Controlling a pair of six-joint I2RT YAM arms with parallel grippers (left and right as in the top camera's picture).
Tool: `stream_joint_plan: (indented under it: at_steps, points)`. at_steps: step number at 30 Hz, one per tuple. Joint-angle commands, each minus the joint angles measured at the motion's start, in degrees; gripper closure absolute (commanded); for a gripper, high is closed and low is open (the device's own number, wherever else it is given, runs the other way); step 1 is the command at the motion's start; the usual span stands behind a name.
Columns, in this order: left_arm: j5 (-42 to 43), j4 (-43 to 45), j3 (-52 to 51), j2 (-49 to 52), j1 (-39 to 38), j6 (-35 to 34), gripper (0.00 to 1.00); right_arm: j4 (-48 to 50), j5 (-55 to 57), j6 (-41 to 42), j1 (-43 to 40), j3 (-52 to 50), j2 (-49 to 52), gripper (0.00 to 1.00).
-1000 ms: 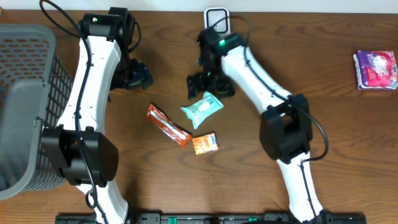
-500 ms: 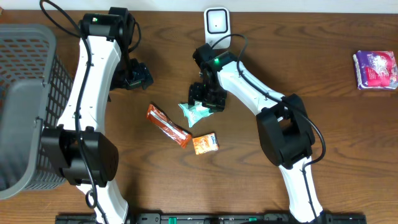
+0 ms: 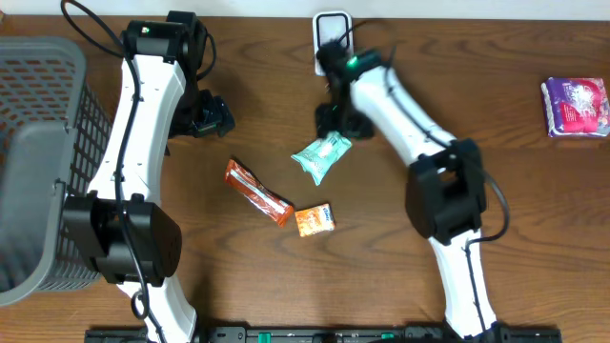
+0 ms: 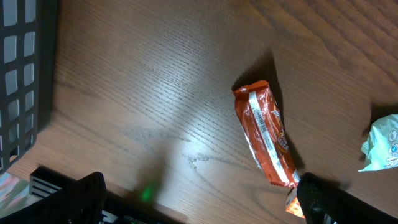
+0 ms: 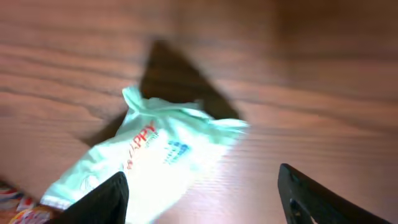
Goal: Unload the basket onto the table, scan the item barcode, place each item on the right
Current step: 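Lift the mint-green packet toward the scanner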
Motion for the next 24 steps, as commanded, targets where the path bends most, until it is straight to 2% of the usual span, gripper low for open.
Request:
stream_joint_plan:
  at_steps: [1, 4, 7, 15, 18, 22, 24]
  points:
    - [-0.5, -0.2, -0.3, 0.5, 0.2, -0.1, 0.02, -4.0, -2.5, -2.6, -1.2, 7.4, -0.6, 0.25]
    - [-0.5, -0.2, -0.3, 0.5, 0.2, -0.1, 0.02, -6.3, -2.5, -1.6, -0.6, 7.1, -0.6, 0.25]
    - [-0.5, -0.2, -0.3, 0.5, 0.2, -0.1, 0.02, -5.6, -2.6, 6.1, 0.9, 2.8, -0.6, 0.24]
    - [-0.5, -0.2, -0.3, 0.5, 0.2, -0.1, 0.02, 5.2, -3.2, 18.9, 6.3, -11.0, -0.5, 0.21]
    - [-0.5, -0.2, -0.3, 0.5, 0.2, -0.1, 0.02, 9.3, -3.7, 21.2, 7.1, -14.7, -0.5, 0.21]
    - [-0.5, -0.2, -0.3, 0.5, 0.2, -0.1, 0.02, 14.4, -3.7, 21.2, 7.4, -18.1, -0.5, 0.28]
    - [-0.5, -0.2, -0.3, 0.5, 0.2, -0.1, 0.02, 15.6, -3.7, 17.8, 7.2, -18.1, -0.5, 0.40]
